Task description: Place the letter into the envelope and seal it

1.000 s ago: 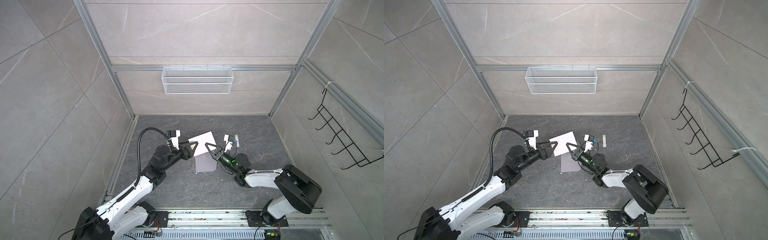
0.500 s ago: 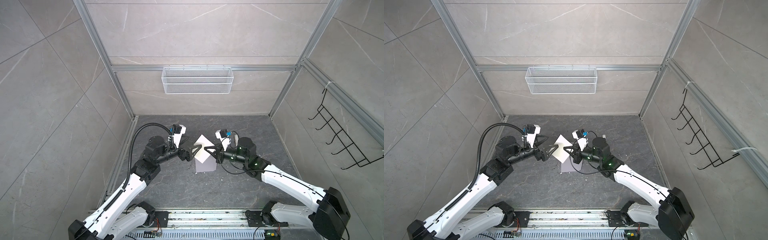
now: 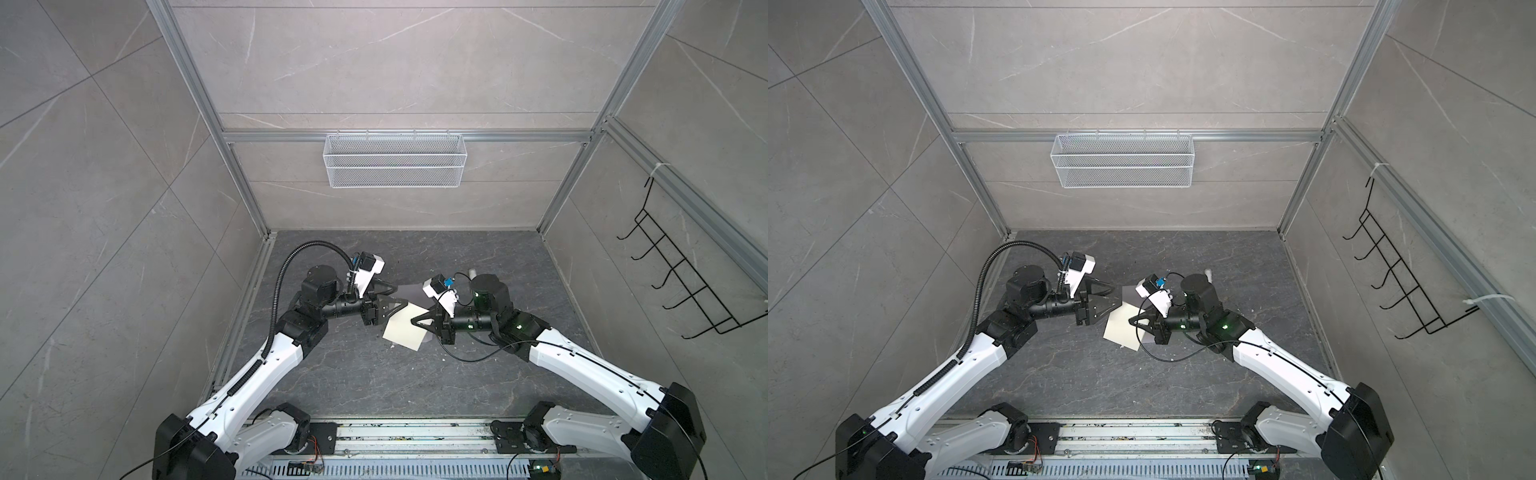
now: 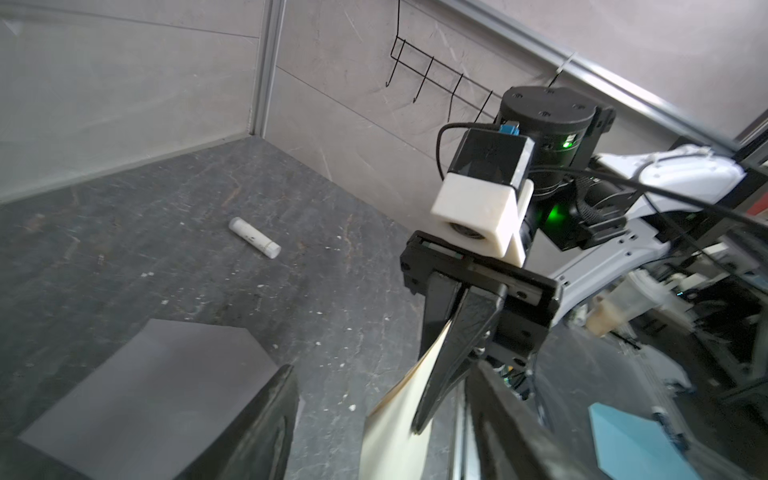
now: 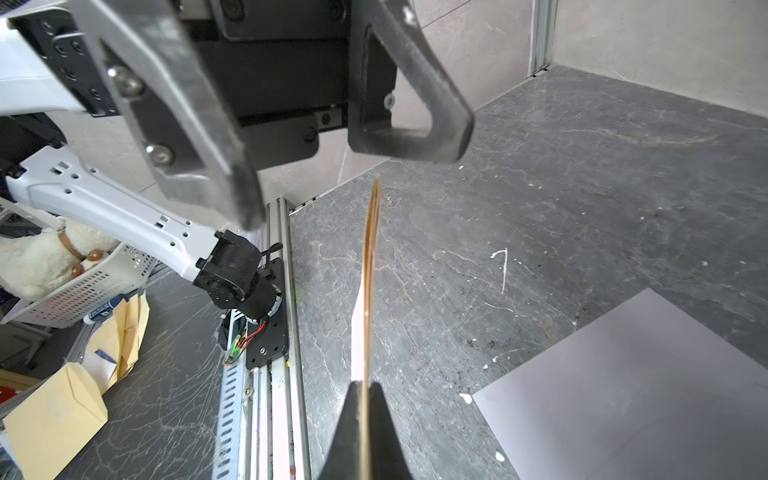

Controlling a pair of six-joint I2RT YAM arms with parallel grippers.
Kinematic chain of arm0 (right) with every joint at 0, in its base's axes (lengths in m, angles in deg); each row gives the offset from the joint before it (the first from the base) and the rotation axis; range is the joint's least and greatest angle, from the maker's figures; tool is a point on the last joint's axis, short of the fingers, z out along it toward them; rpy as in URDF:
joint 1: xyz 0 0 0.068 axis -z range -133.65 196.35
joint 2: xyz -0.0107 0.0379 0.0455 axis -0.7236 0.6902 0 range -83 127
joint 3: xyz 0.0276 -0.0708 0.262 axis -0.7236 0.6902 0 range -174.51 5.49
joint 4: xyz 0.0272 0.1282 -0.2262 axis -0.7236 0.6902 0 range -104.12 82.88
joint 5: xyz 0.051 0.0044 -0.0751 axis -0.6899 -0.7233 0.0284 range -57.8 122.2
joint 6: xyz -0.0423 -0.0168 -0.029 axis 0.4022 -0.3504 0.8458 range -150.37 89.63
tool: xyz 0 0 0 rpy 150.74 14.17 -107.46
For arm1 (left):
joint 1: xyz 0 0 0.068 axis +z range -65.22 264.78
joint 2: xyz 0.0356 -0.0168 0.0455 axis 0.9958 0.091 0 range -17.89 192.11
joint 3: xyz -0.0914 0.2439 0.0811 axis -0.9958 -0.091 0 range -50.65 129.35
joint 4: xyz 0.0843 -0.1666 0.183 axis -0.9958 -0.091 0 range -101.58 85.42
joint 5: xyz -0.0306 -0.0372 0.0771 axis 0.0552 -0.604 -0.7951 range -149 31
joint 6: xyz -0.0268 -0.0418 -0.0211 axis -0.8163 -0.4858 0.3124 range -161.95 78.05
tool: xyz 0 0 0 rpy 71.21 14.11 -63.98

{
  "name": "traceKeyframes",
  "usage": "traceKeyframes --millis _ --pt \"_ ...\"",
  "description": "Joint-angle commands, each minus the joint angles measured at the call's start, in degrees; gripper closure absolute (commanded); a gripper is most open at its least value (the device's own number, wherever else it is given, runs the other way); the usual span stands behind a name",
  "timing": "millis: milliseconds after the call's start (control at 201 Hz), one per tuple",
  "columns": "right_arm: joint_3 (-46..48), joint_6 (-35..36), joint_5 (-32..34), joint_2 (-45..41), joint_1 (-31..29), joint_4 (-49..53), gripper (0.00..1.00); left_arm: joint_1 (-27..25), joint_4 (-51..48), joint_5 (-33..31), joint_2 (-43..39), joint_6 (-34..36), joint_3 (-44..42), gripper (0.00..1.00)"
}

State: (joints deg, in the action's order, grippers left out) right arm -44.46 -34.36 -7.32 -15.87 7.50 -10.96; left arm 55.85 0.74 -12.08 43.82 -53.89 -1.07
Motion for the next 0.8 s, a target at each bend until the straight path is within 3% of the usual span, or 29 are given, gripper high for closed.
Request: traceKeyframes --millis 0,294,518,588,797 --pt "-2.2 0.7 -1.6 -0.9 0.2 0.4 1.00 0.1 3.7 3.7 0.2 -0.1 -0.8 0.41" --pt "-2.3 0.5 -0.1 -1.4 0.3 -0.5 1.00 0.0 3.6 4.7 1.6 -0.4 -1.5 0.60" --pt "-2.1 -0.7 2.8 -1.2 0.3 -1.5 1.00 0.1 5.9 4.8 1.9 -2.0 -2.6 0.90" --pt "-1.6 -1.9 5.8 -1.7 0.3 -2.4 0.89 0.1 7.4 3.2 1.7 -3.5 -3.0 1.00" --pt "1.0 -6.3 19.5 -6.6 0.3 -4.7 0.45 -0.2 21.2 -1.3 1.0 -12.6 -7.2 1.00"
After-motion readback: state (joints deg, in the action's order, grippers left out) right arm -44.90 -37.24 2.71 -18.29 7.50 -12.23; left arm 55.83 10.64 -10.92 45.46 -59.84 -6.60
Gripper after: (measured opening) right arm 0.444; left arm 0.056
